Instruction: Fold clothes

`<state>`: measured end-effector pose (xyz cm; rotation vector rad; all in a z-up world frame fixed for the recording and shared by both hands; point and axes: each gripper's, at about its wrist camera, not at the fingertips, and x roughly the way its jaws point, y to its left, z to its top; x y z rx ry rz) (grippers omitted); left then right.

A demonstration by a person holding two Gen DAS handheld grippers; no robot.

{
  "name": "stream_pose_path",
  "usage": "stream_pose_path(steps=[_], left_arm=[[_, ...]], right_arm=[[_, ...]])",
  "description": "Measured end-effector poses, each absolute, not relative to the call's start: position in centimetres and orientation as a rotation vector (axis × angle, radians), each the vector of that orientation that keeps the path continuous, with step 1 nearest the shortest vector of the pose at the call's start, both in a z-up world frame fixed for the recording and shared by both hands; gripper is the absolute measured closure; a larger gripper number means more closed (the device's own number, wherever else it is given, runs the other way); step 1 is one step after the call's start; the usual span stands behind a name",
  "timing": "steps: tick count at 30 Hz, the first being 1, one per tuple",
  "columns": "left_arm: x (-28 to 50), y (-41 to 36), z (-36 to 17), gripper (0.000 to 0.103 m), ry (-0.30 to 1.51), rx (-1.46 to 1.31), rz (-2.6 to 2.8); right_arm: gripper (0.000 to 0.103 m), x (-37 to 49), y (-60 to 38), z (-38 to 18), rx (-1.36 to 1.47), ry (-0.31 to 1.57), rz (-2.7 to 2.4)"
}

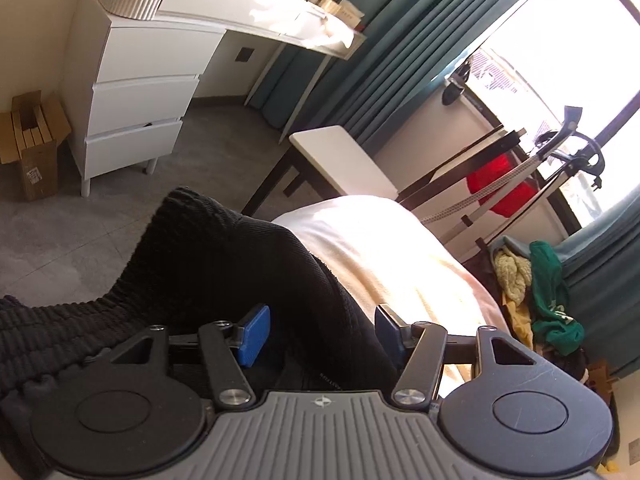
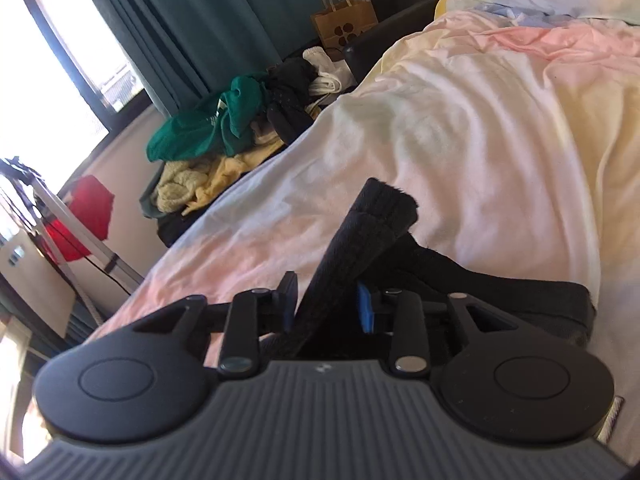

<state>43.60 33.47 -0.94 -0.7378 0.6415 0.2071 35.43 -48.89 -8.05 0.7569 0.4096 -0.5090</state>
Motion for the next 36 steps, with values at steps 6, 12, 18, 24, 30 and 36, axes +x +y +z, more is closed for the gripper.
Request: stream_pose_path(steps=[6, 12, 18, 24, 30, 36], left_arm=[[32.5, 35.4, -1.8, 0.017, 0.548, -1.107, 0.212], [23.8, 33.5, -6.7, 0.014, 0.496, -1.316, 0.341], [22.8, 33.5, -10.9, 0.006, 0.521, -1.459, 0.294], [25.1, 34.8, -13.6, 0.017, 0.274, -1.592, 0.172], [28.2, 34.7, -14.0, 0.041, 0.222, -1.529, 0.158], [28.7, 34.6, -12.8, 0.083, 0.23, -1.488, 0.175]], right_arm=[[0.045, 26.7, -48.8, -7.8, 0.913, 0.355, -0.452], [0.031, 20.4, -48.4, -10.7, 1.146, 0.384, -0.428], [0.031, 20.7, -47.4, -13.7, 1.25, 0.411, -0.332], [0.03, 23.1, -48.6, -14.9, 1.24, 0.361, -0.325], [0.074, 24.3, -51.0, -16.1, 1.176, 0.32, -0.42], [0.09, 23.1, -50.0, -15.1, 1.06, 0.271, -0.444]])
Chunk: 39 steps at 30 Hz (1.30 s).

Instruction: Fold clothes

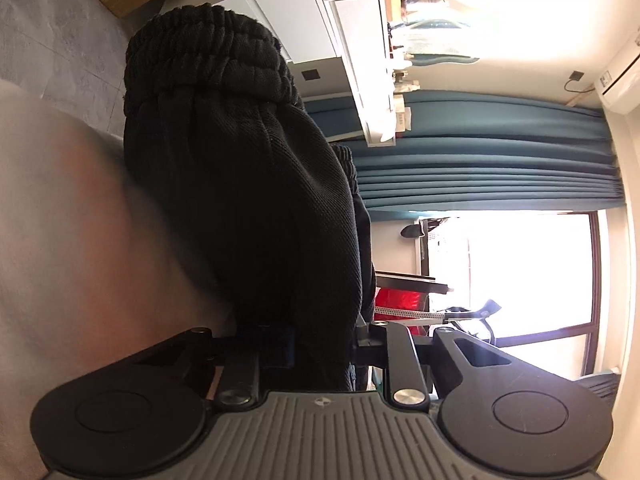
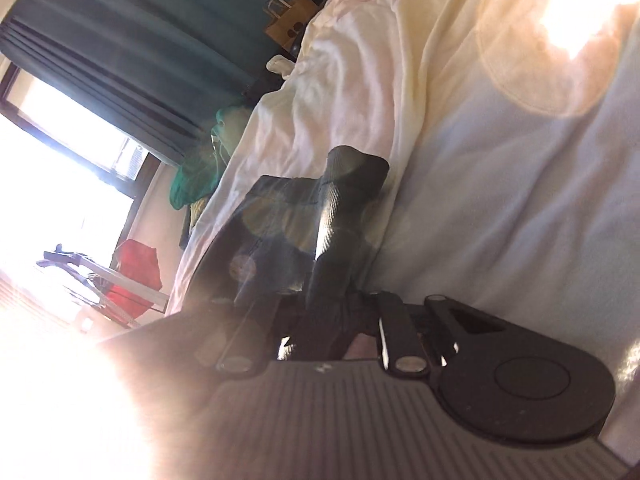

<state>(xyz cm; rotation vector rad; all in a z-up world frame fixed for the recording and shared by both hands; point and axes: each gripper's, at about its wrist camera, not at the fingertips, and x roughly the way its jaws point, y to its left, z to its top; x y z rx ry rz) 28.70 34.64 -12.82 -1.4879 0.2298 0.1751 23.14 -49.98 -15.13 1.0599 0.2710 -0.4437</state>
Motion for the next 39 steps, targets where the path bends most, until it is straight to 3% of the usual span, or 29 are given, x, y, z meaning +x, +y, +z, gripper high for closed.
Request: stream_pose_path(steps=[7, 19, 28, 29, 30, 32, 33, 34, 35, 37, 39], left_arm=[[23.8, 35.5, -10.4, 0.1, 0.171, -1.556, 0.171], [17.5, 36.9, -8.2, 0.101, 0.27, -1.521, 0.084], [16.0, 37.6, -10.9, 0.099, 0.357, -1.457, 0.08], [15.7, 37.7, -11.2, 0.098, 0.36, -1.481, 0.07], [15.5, 37.8, -11.5, 0.09, 0.363, -1.504, 0.059], [15.6, 37.6, -11.9, 0.064, 0.381, -1.524, 0.045], [15.6, 37.5, -12.2, 0.048, 0.39, -1.534, 0.038], [15.7, 37.5, -12.4, 0.041, 0.398, -1.545, 0.03], [15.7, 37.4, -12.6, 0.037, 0.407, -1.555, 0.023], [15.7, 37.2, -13.1, 0.027, 0.425, -1.575, 0.008], [15.8, 37.0, -13.5, 0.026, 0.443, -1.596, -0.006]], right_arm=[[0.091, 19.4, -48.2, -10.4, 0.958, 0.171, -0.443], [0.091, 9.8, -49.4, -5.2, 0.985, 0.153, -0.496], [0.088, 6.1, -51.4, -11.4, 1.297, 0.431, -0.532], [0.088, 5.6, -51.5, -11.9, 1.341, 0.429, -0.524], [0.088, 5.3, -51.5, -12.2, 1.371, 0.422, -0.515], [0.086, 4.7, -51.3, -12.3, 1.404, 0.412, -0.496], [0.08, 4.5, -51.2, -12.3, 1.416, 0.408, -0.485], [0.069, 4.3, -51.1, -12.4, 1.437, 0.403, -0.468], [0.062, 4.1, -51.0, -12.5, 1.466, 0.397, -0.446], [0.039, 4.0, -50.7, -12.7, 1.5, 0.395, -0.41], [0.036, 4.4, -50.4, -12.7, 1.501, 0.415, -0.393]])
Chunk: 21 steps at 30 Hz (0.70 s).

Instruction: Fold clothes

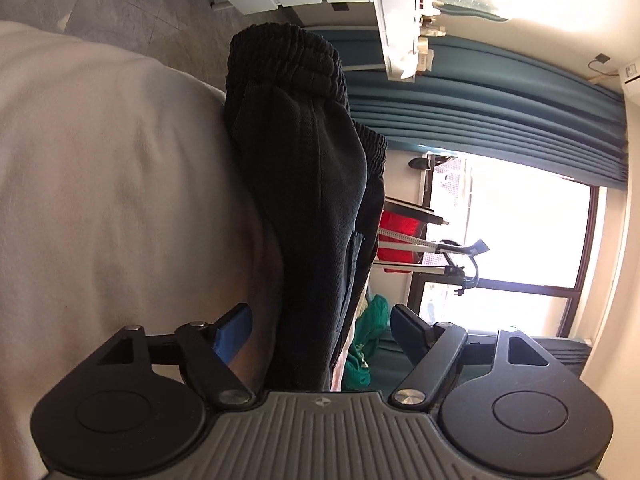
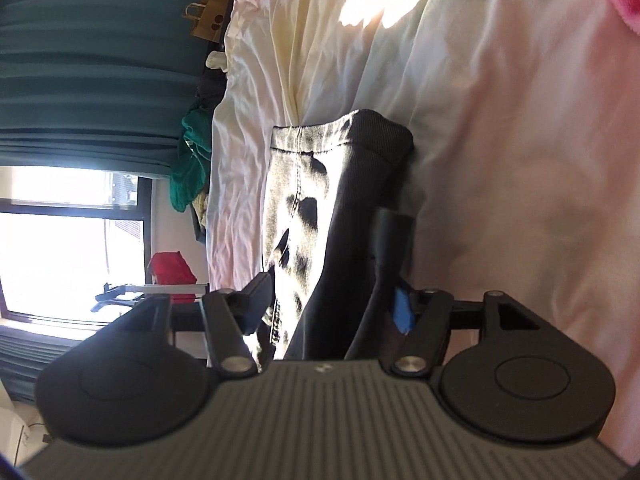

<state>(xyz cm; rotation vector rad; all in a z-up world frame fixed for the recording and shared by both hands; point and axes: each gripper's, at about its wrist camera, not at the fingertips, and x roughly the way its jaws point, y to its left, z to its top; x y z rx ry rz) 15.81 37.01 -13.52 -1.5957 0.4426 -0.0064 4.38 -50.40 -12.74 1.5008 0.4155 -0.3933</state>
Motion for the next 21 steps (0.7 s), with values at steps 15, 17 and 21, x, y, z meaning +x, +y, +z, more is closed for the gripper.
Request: stream_pose_path(steps=[15, 17, 21], left_arm=[[18.4, 36.2, -16.9, 0.028, 0.412, -1.611, -0.022], [18.7, 36.0, -16.9, 0.032, 0.374, -1.595, 0.03], [19.1, 35.6, -16.3, 0.044, 0.279, -1.572, 0.165]], right_arm=[[0.04, 8.8, -50.3, -14.5, 1.471, 0.497, -0.331], [0.053, 9.0, -50.6, -14.3, 1.436, 0.481, -0.367], [0.091, 9.3, -50.9, -13.7, 1.347, 0.473, -0.391]])
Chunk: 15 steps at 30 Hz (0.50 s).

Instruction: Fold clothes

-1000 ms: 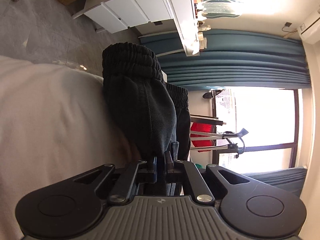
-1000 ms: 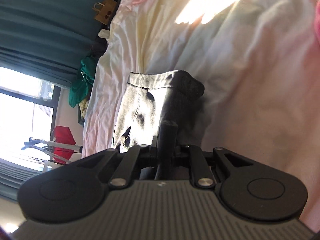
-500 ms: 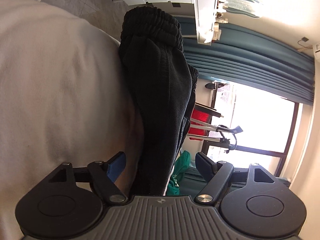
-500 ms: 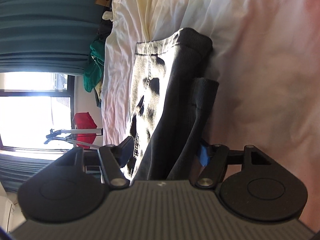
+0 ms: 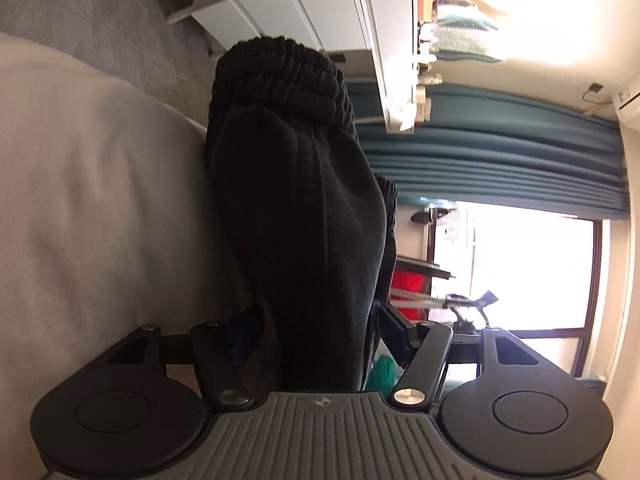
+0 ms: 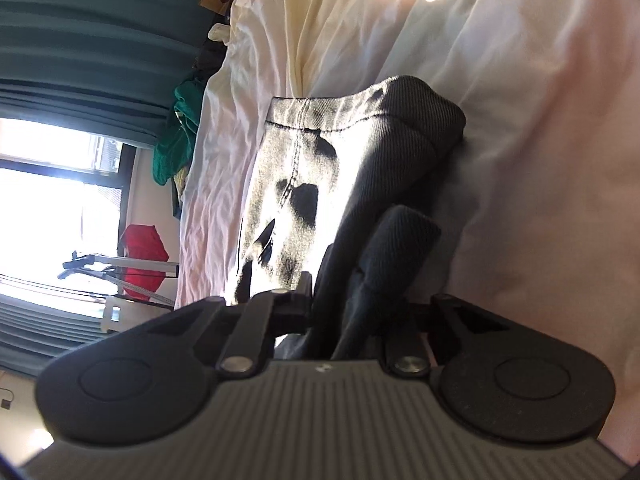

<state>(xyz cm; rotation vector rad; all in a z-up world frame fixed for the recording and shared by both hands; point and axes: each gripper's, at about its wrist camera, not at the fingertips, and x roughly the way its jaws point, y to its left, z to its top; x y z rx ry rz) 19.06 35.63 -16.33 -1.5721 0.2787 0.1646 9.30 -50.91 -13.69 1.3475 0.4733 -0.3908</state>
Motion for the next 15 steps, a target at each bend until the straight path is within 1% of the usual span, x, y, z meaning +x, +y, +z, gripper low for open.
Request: stream_pose_path(steps=[1, 2, 3, 6, 7, 8, 11, 13, 15], left_arm=[[19.3, 35.7, -16.0, 0.059, 0.279, -1.533, 0.18], [19.5, 35.7, -15.7, 0.067, 0.28, -1.493, 0.196], [19.7, 35.7, -15.4, 0.077, 0.281, -1.457, 0.208], [19.2, 36.0, -14.6, 0.09, 0.291, -1.403, 0.209], [19.1, 36.0, -14.3, 0.093, 0.294, -1.384, 0.209], [19.0, 36.1, -13.8, 0.094, 0.299, -1.356, 0.208], [18.5, 36.6, -10.9, 0.098, 0.308, -1.214, 0.181], [17.6, 36.9, -8.1, 0.1, 0.294, -1.135, 0.145], [18.7, 37.0, -4.0, 0.1, 0.286, -1.038, 0.1]], right_arm=[[0.092, 9.3, -50.9, -13.6, 1.333, 0.467, -0.389], [0.092, 9.3, -51.0, -13.5, 1.326, 0.46, -0.389], [0.093, 9.3, -51.0, -13.4, 1.319, 0.453, -0.389], [0.093, 9.2, -51.0, -13.2, 1.298, 0.432, -0.389], [0.094, 9.2, -51.1, -13.1, 1.291, 0.425, -0.389], [0.094, 9.1, -51.1, -13.0, 1.284, 0.418, -0.389], [0.094, 9.1, -51.2, -12.8, 1.262, 0.397, -0.389], [0.094, 9.0, -51.2, -12.6, 1.248, 0.383, -0.389], [0.094, 9.0, -51.3, -12.4, 1.233, 0.369, -0.389]])
